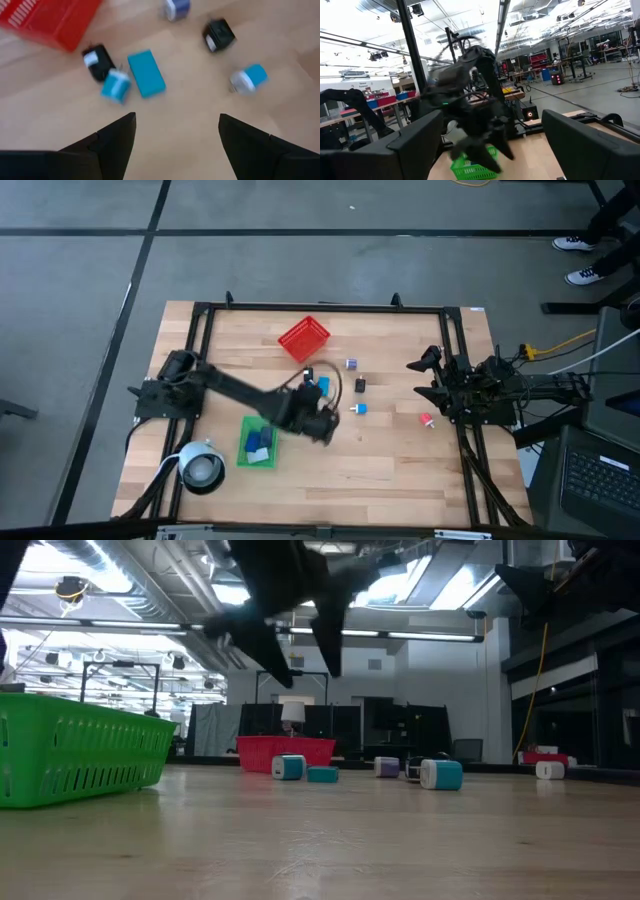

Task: Pick & Place Office items
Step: Put the light blue digital clock into the green bin

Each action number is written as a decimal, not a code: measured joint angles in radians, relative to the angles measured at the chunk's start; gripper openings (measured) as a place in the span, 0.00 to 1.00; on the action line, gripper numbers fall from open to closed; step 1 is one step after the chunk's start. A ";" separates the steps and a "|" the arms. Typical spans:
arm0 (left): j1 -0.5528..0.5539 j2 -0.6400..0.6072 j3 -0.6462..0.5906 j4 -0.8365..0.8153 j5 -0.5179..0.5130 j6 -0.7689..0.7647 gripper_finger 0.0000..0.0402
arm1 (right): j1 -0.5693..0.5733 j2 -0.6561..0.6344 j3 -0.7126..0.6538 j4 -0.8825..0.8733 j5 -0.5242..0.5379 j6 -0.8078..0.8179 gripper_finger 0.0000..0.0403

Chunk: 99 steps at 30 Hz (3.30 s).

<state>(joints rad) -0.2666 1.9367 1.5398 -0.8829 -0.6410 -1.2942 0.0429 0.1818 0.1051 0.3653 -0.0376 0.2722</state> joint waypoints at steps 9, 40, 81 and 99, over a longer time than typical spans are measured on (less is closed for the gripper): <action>0.148 0.000 -0.047 0.070 0.023 0.052 0.69 | 0.000 0.000 0.000 -0.030 -0.004 -0.002 0.86; 0.247 0.202 -0.097 0.339 0.147 0.104 0.69 | 0.000 0.000 0.000 -0.014 0.003 -0.018 0.86; 0.302 0.246 -0.093 0.355 0.035 0.154 0.69 | 0.000 0.000 0.000 -0.020 -0.004 -0.011 0.86; 0.250 0.235 -0.100 0.437 0.054 0.282 0.38 | 0.000 0.000 0.000 -0.021 -0.005 -0.007 0.86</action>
<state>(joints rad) -0.0167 2.1715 1.4399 -0.4454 -0.5867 -1.0121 0.0425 0.1822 0.1051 0.3443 -0.0422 0.2653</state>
